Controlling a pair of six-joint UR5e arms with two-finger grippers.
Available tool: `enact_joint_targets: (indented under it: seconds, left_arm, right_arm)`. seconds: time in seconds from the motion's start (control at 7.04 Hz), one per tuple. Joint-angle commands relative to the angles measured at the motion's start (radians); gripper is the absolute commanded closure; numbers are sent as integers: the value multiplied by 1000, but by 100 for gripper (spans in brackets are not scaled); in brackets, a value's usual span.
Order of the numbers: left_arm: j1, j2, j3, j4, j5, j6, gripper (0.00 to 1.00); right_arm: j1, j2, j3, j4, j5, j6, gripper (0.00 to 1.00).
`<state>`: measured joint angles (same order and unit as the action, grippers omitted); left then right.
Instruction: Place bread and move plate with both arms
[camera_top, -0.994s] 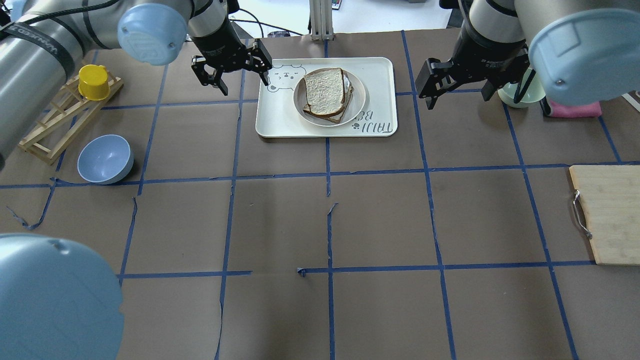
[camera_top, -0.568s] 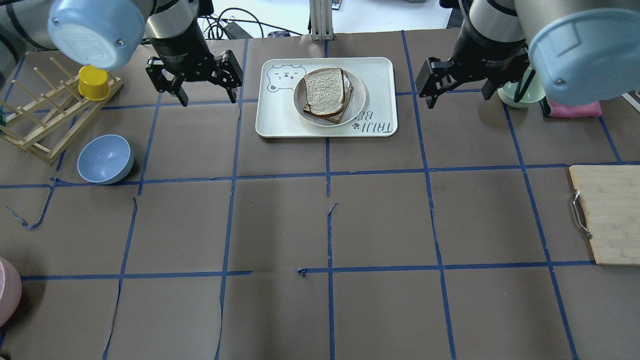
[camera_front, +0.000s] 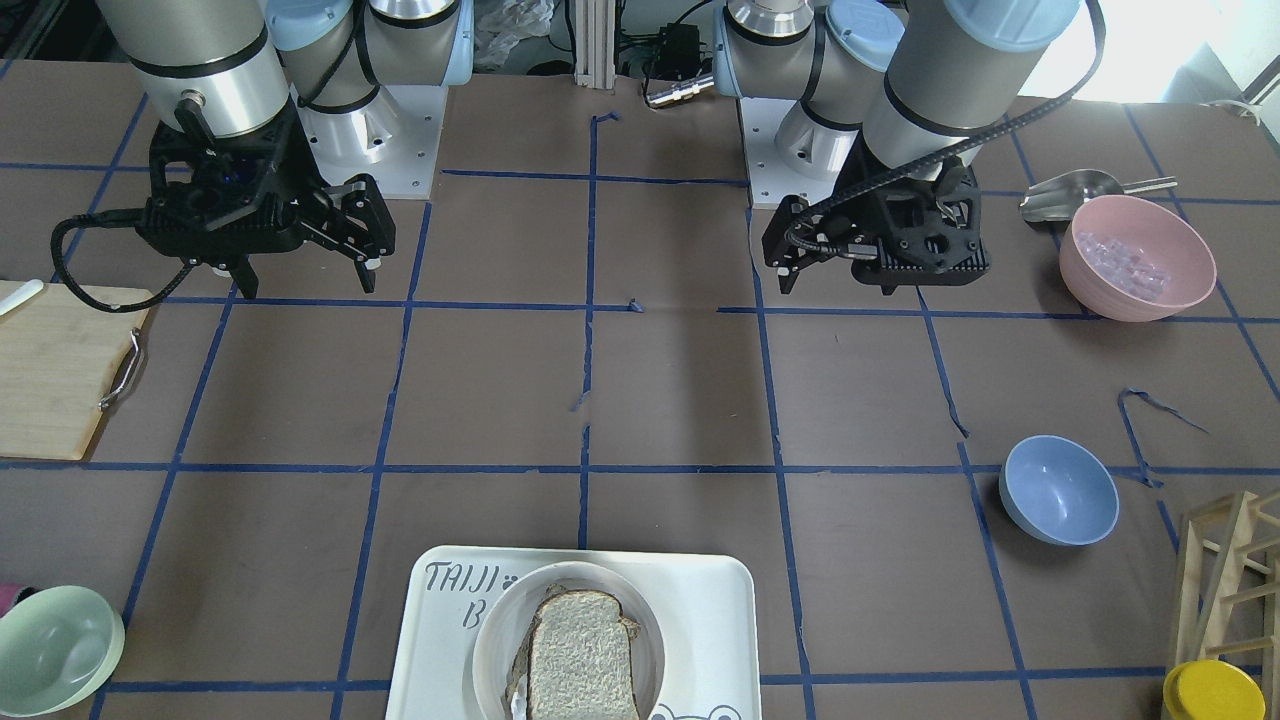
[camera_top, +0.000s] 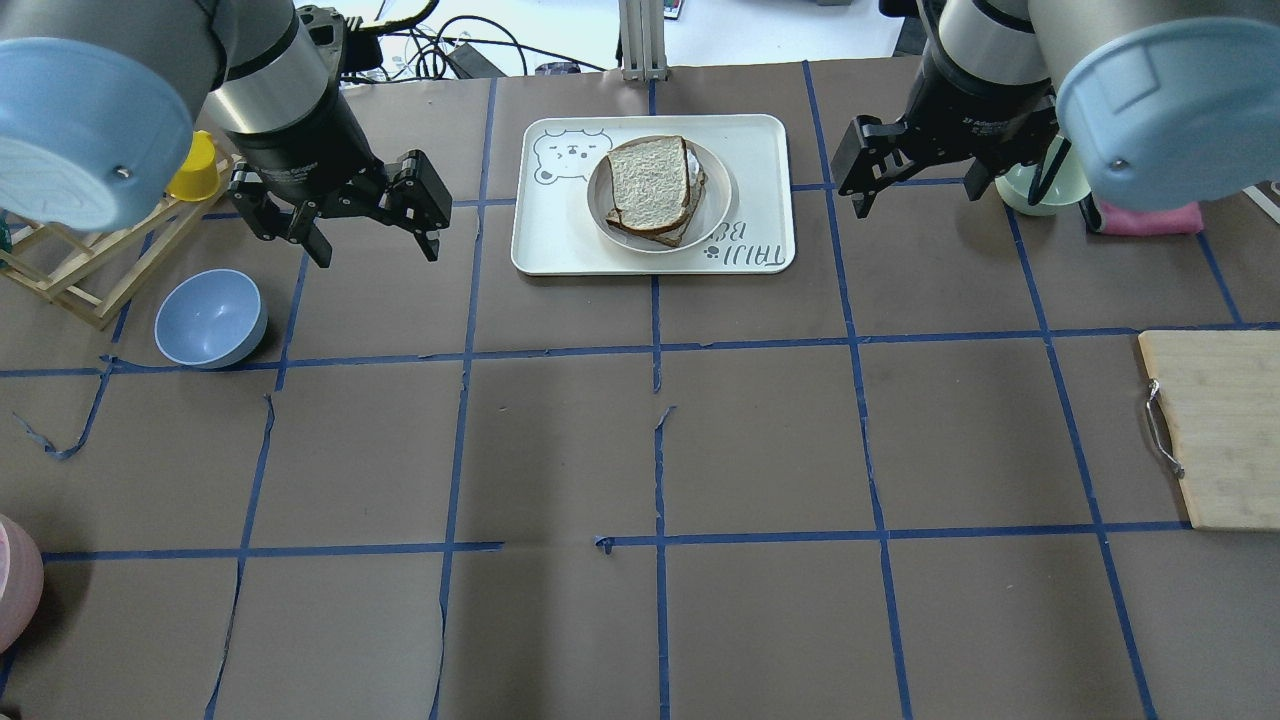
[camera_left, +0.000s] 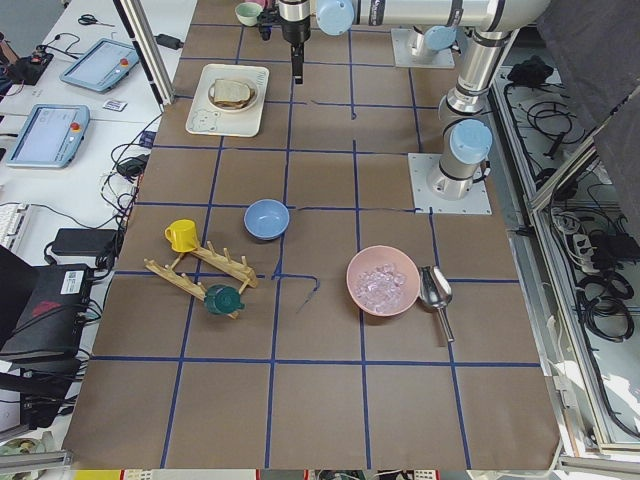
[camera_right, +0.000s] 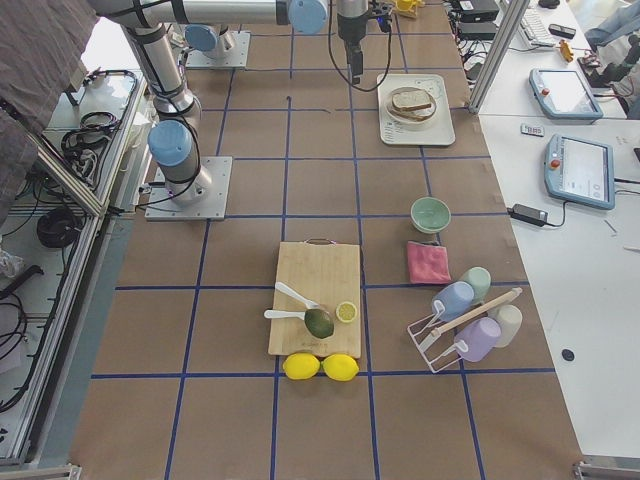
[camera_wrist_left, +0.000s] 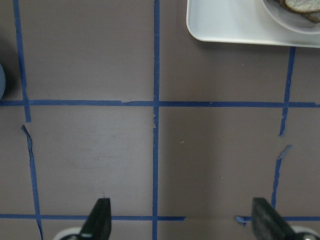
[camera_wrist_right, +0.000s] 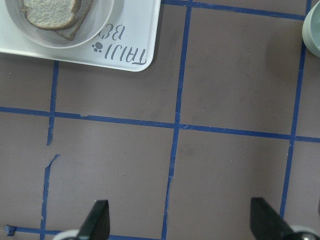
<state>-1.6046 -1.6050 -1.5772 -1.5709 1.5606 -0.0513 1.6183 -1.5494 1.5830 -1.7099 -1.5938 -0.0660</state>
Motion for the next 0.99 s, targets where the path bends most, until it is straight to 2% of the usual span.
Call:
enact_joint_targets:
  seconds: [0.0,0.85]
  left_arm:
    - [9,68,-81,21,4,5,0]
    - [18,92,-109,28,7,8,0]
  right_arm:
    - [0,0,0,-2,1,0,0]
    - [-9,0,-5,-11,14,-2,0]
